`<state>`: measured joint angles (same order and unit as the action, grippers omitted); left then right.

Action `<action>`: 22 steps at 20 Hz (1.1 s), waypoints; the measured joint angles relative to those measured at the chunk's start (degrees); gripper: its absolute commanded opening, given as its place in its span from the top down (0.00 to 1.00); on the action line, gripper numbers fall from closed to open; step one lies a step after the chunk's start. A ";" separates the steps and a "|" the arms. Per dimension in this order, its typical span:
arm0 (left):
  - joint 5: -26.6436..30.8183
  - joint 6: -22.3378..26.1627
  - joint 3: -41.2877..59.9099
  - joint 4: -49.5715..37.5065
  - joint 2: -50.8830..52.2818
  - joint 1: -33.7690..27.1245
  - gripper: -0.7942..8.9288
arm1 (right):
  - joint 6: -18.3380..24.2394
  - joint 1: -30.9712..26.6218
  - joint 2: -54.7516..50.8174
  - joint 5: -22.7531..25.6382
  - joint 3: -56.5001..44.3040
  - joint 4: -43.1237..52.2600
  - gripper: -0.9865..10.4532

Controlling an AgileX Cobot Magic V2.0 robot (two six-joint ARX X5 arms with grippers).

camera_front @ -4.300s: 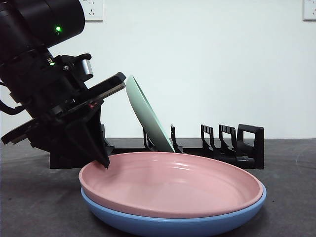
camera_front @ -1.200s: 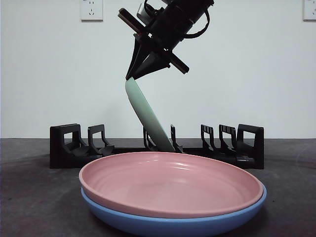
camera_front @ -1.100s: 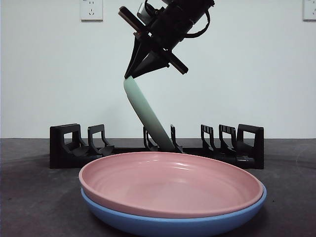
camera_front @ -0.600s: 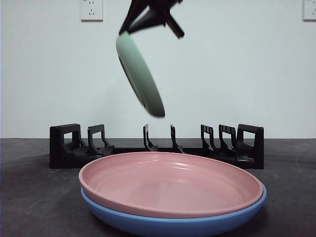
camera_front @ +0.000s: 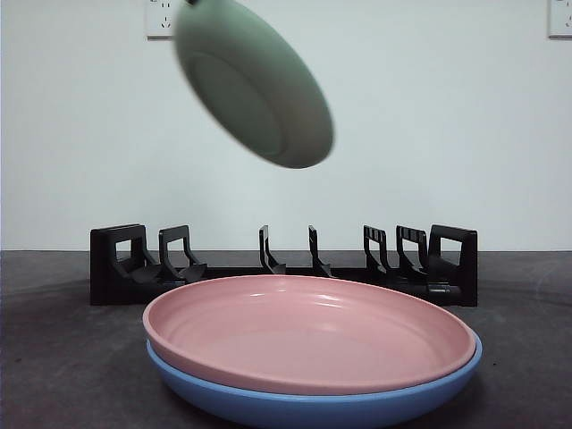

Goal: Place the plate

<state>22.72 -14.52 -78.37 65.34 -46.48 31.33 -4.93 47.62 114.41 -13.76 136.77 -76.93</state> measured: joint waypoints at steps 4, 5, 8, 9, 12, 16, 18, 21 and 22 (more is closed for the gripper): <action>0.00 0.00 0.00 0.00 0.02 0.00 0.54 | 0.04 8.17 -0.17 6.64 0.00 0.00 0.90; 0.00 0.00 0.00 0.00 0.02 0.00 0.54 | 0.04 9.77 -0.39 7.56 0.00 0.00 0.90; 0.00 0.00 0.00 0.00 0.02 0.00 0.54 | 0.04 13.66 -2.80 10.82 -1.33 0.00 0.90; 0.00 0.00 0.00 0.00 0.02 0.00 0.54 | 0.02 14.47 -3.93 11.98 -2.54 0.00 0.90; 0.00 0.00 0.00 0.02 0.02 0.02 0.54 | 0.00 16.44 -8.31 15.34 -10.32 0.00 0.90; 0.00 -0.02 0.00 0.00 0.02 0.02 0.54 | 0.02 18.08 -14.32 23.08 -24.87 0.00 0.90; 0.00 -0.02 0.00 0.00 0.02 0.00 0.54 | 0.00 18.82 -16.81 25.11 -31.21 0.39 0.90; 0.00 -0.02 0.00 -0.02 0.02 0.00 0.54 | -1.57 20.13 -21.07 24.09 -41.97 6.64 0.90; 0.00 -0.02 0.00 0.00 0.02 0.00 0.54 | -2.08 20.44 -21.88 24.00 -44.98 9.73 0.90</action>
<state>22.72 -14.55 -78.37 65.34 -46.46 31.33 -7.01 68.05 92.53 10.24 91.79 -67.20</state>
